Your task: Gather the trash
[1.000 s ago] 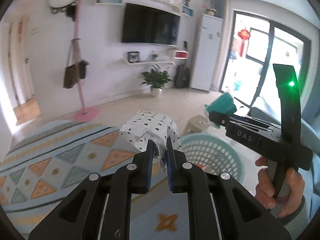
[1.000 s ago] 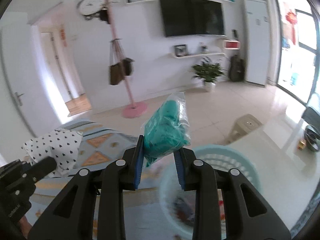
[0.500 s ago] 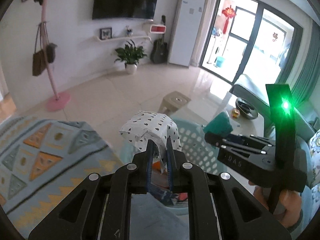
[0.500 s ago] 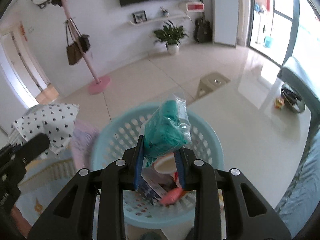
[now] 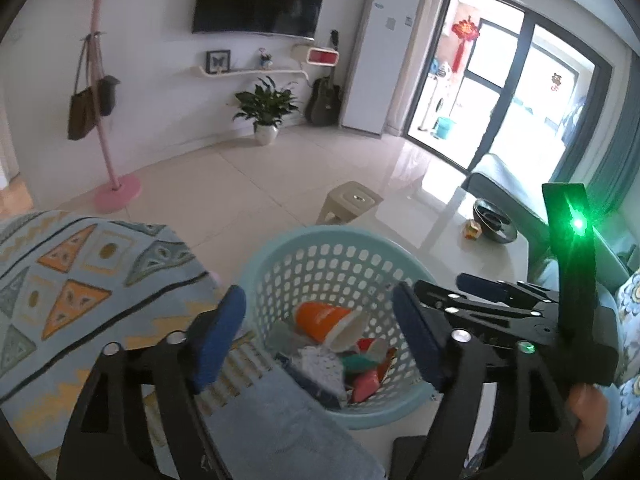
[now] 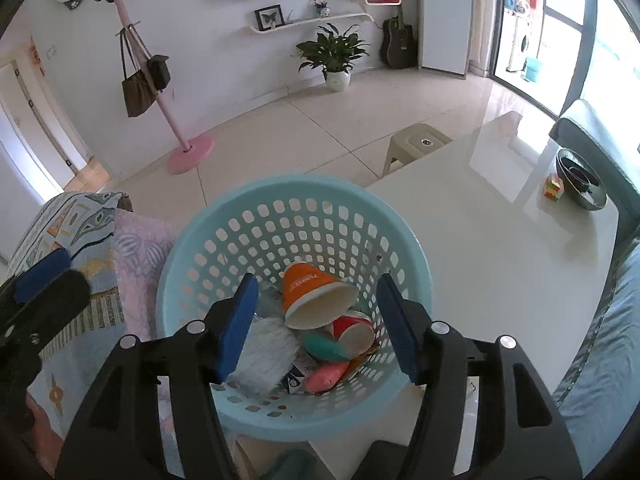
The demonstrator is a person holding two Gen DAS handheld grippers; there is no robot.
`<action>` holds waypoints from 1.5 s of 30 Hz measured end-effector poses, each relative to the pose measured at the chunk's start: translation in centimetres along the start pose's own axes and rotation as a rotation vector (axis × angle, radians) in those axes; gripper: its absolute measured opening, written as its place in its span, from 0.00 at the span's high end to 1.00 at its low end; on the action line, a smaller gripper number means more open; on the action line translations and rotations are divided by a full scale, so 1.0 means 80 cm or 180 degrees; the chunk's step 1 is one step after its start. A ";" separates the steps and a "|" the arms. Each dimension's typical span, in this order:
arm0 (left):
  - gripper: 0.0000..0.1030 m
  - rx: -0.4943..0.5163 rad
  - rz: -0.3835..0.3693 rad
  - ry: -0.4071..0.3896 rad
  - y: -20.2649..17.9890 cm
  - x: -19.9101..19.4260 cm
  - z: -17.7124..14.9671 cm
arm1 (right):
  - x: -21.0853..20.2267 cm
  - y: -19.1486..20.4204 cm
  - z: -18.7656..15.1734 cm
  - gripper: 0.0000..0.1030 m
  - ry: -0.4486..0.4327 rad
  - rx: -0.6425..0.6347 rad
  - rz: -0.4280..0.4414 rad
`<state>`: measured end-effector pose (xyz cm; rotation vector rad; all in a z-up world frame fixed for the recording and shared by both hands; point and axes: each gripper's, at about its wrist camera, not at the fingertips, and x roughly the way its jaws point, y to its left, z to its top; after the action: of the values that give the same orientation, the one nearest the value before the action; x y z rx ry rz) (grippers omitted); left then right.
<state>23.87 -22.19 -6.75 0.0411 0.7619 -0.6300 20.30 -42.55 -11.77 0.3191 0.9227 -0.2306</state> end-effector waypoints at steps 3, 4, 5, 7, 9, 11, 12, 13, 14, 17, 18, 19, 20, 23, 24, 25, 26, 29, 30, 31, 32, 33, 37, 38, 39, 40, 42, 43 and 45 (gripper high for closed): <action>0.23 -0.0054 0.0037 -0.0103 0.007 -0.024 -0.005 | -0.023 0.007 -0.002 0.43 -0.0105 -0.0007 0.0024; 0.22 -0.0080 0.0073 -0.0155 0.011 -0.035 -0.008 | -0.034 0.012 -0.004 0.43 -0.0168 -0.0027 0.0042; 0.22 -0.0099 0.0087 -0.0199 0.011 -0.043 -0.010 | -0.041 0.014 -0.005 0.43 -0.0212 -0.0043 0.0059; 0.21 -0.0186 0.0121 -0.0312 0.017 -0.066 -0.015 | -0.063 0.027 -0.007 0.41 -0.0347 -0.0093 0.0082; 0.20 -0.0268 0.0179 -0.0447 0.026 -0.093 -0.023 | -0.086 0.038 -0.012 0.40 -0.0496 -0.0171 0.0129; 0.19 -0.0334 0.0279 -0.0566 0.031 -0.117 -0.029 | -0.110 0.052 -0.018 0.40 -0.0671 -0.0227 0.0157; 0.19 -0.0364 0.0363 -0.0648 0.035 -0.132 -0.035 | -0.124 0.059 -0.023 0.40 -0.0788 -0.0259 0.0184; 0.19 -0.0383 0.0446 -0.0706 0.037 -0.143 -0.039 | -0.136 0.067 -0.029 0.40 -0.0908 -0.0297 0.0206; 0.19 -0.0399 0.0577 -0.0787 0.042 -0.157 -0.047 | -0.149 0.073 -0.036 0.40 -0.1035 -0.0334 0.0209; 0.18 -0.0436 0.0913 -0.0980 0.055 -0.188 -0.069 | -0.180 0.087 -0.058 0.40 -0.1420 -0.0409 0.0222; 0.18 -0.0461 0.1042 -0.1040 0.058 -0.195 -0.078 | -0.187 0.091 -0.065 0.40 -0.1516 -0.0423 0.0230; 0.18 -0.0482 0.1139 -0.1087 0.060 -0.201 -0.086 | -0.195 0.095 -0.072 0.40 -0.1613 -0.0443 0.0252; 0.18 -0.0484 0.1201 -0.1128 0.062 -0.208 -0.093 | -0.203 0.100 -0.080 0.40 -0.1717 -0.0462 0.0275; 0.18 -0.0467 0.1393 -0.1207 0.064 -0.221 -0.110 | -0.217 0.111 -0.093 0.40 -0.1857 -0.0503 0.0243; 0.18 -0.0477 0.1414 -0.1234 0.065 -0.225 -0.117 | -0.220 0.114 -0.098 0.40 -0.1884 -0.0497 0.0265; 0.17 -0.0499 0.1434 -0.1266 0.065 -0.228 -0.123 | -0.222 0.116 -0.103 0.40 -0.1895 -0.0478 0.0267; 0.17 -0.0504 0.1445 -0.1286 0.065 -0.231 -0.127 | -0.222 0.118 -0.107 0.40 -0.1898 -0.0461 0.0246; 0.16 -0.0517 0.1473 -0.1327 0.065 -0.232 -0.140 | -0.220 0.122 -0.118 0.40 -0.1881 -0.0443 0.0206; 0.16 -0.0525 0.1472 -0.1324 0.065 -0.232 -0.142 | -0.219 0.123 -0.121 0.40 -0.1857 -0.0446 0.0216; 0.16 -0.0513 0.1446 -0.1350 0.064 -0.235 -0.143 | -0.219 0.122 -0.125 0.40 -0.1838 -0.0454 0.0223; 0.15 -0.0500 0.1449 -0.1389 0.063 -0.236 -0.143 | -0.218 0.124 -0.127 0.40 -0.1824 -0.0467 0.0212; 0.14 -0.0479 0.1491 -0.1437 0.060 -0.237 -0.144 | -0.218 0.127 -0.130 0.40 -0.1819 -0.0488 0.0203; 0.11 -0.0469 0.1517 -0.1436 0.062 -0.232 -0.146 | -0.215 0.131 -0.140 0.40 -0.1807 -0.0508 0.0195; 0.11 -0.0462 0.1526 -0.1433 0.061 -0.232 -0.146 | -0.213 0.131 -0.142 0.40 -0.1798 -0.0508 0.0190; 0.10 -0.0452 0.1514 -0.1429 0.060 -0.232 -0.146 | -0.210 0.130 -0.141 0.40 -0.1780 -0.0507 0.0186; 0.08 -0.0451 0.1508 -0.1432 0.060 -0.233 -0.146 | -0.208 0.131 -0.142 0.40 -0.1768 -0.0507 0.0193; 0.07 -0.0472 0.1502 -0.1450 0.062 -0.234 -0.146 | -0.205 0.133 -0.143 0.40 -0.1759 -0.0510 0.0190; 0.07 -0.0477 0.1495 -0.1449 0.062 -0.234 -0.146 | -0.205 0.134 -0.144 0.40 -0.1762 -0.0511 0.0184; 0.07 -0.0492 0.1493 -0.1447 0.064 -0.235 -0.146 | -0.204 0.135 -0.144 0.40 -0.1764 -0.0516 0.0194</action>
<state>8.94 -5.32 -3.97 -0.0632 0.3364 -0.1197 5.79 -27.38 -3.21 0.1201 0.3798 -0.1735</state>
